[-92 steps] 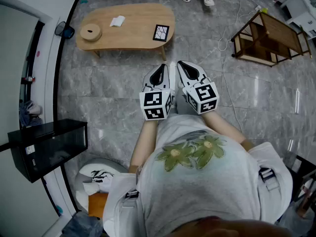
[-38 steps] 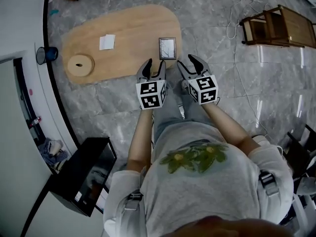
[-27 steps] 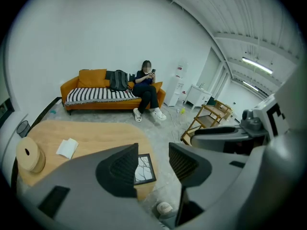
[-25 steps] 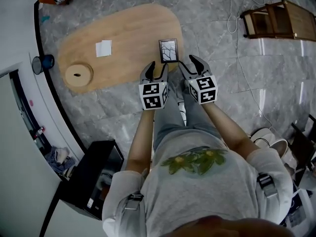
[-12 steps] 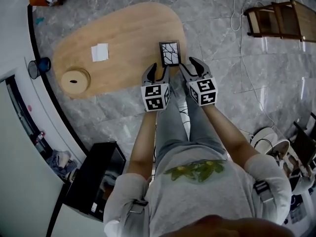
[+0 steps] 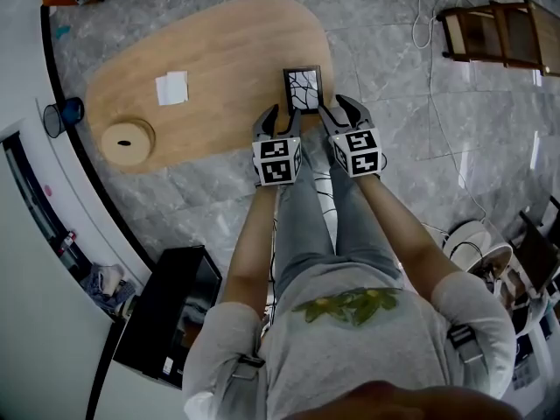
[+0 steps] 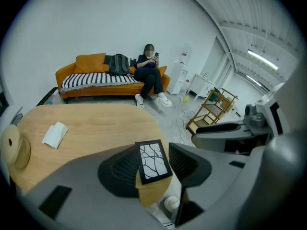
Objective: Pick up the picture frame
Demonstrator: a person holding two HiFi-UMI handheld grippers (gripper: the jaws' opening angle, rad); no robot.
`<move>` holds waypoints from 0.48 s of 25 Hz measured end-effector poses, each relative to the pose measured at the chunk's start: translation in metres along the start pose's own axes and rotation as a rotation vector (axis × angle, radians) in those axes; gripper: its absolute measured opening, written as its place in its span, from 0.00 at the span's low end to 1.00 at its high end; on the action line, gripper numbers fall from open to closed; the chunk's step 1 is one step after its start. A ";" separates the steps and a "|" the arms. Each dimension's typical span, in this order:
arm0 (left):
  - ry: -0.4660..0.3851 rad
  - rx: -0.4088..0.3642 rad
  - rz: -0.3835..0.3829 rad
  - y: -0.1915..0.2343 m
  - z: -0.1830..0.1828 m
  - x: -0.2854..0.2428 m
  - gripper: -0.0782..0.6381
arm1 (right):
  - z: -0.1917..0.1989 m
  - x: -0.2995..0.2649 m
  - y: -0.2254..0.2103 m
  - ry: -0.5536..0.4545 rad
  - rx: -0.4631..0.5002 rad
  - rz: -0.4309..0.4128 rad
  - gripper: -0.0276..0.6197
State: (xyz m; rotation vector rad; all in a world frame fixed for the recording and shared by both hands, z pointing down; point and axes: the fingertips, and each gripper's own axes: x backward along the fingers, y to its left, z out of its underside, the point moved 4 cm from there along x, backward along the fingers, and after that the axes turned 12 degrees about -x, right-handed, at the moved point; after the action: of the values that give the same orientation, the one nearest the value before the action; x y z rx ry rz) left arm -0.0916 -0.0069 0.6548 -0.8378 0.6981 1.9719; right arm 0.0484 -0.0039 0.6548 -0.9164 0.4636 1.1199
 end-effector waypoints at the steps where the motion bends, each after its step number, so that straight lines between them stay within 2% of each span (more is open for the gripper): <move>1: 0.004 -0.002 0.002 0.002 0.002 -0.004 0.38 | 0.002 -0.004 -0.002 0.005 0.001 0.005 0.34; 9: 0.035 -0.053 0.020 0.009 0.018 -0.034 0.38 | 0.015 -0.034 -0.016 0.059 0.013 0.042 0.34; 12: 0.050 -0.095 0.010 0.012 0.023 -0.043 0.38 | 0.023 -0.043 -0.020 0.084 0.018 0.051 0.29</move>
State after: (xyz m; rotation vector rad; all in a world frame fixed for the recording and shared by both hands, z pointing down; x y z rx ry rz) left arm -0.0911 -0.0165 0.7039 -0.9458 0.6423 2.0114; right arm 0.0472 -0.0120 0.7067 -0.9435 0.5679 1.1246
